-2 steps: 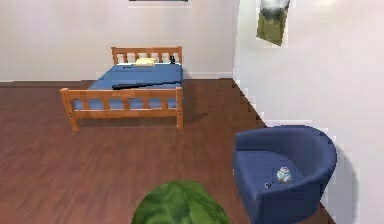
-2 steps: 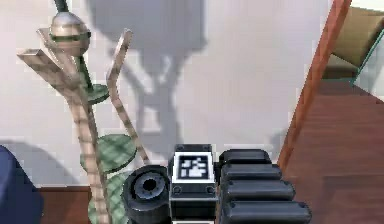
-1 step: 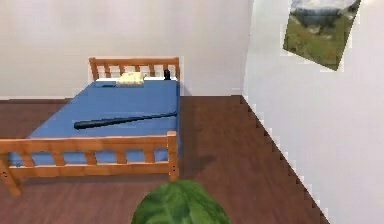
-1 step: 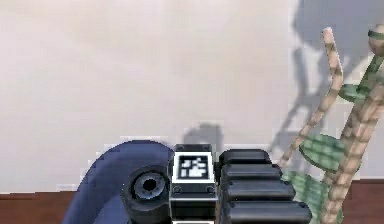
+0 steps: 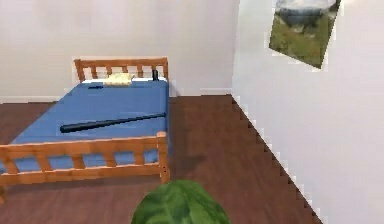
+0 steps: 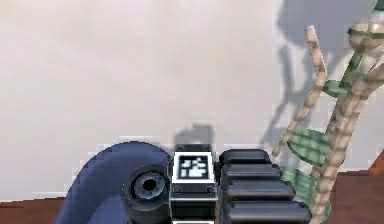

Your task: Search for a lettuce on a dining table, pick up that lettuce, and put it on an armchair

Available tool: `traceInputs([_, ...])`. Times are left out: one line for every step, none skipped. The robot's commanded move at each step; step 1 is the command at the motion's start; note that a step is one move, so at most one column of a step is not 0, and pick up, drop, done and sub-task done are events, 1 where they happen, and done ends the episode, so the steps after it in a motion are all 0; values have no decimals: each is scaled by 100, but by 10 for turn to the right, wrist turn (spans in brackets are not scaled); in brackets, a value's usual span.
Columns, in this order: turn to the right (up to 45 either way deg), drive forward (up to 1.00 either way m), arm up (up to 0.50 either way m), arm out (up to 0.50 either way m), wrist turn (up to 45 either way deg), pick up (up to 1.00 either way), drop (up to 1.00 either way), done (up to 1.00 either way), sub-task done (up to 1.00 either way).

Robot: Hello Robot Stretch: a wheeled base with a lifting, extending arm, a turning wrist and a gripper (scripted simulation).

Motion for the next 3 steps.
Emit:
traceInputs([0,20,0,0,0,0,0,0,0])
traceInputs([450,0,0,0,0,0,0,0,0])
traceInputs([300,0,0,0,0,0,0,0,0])
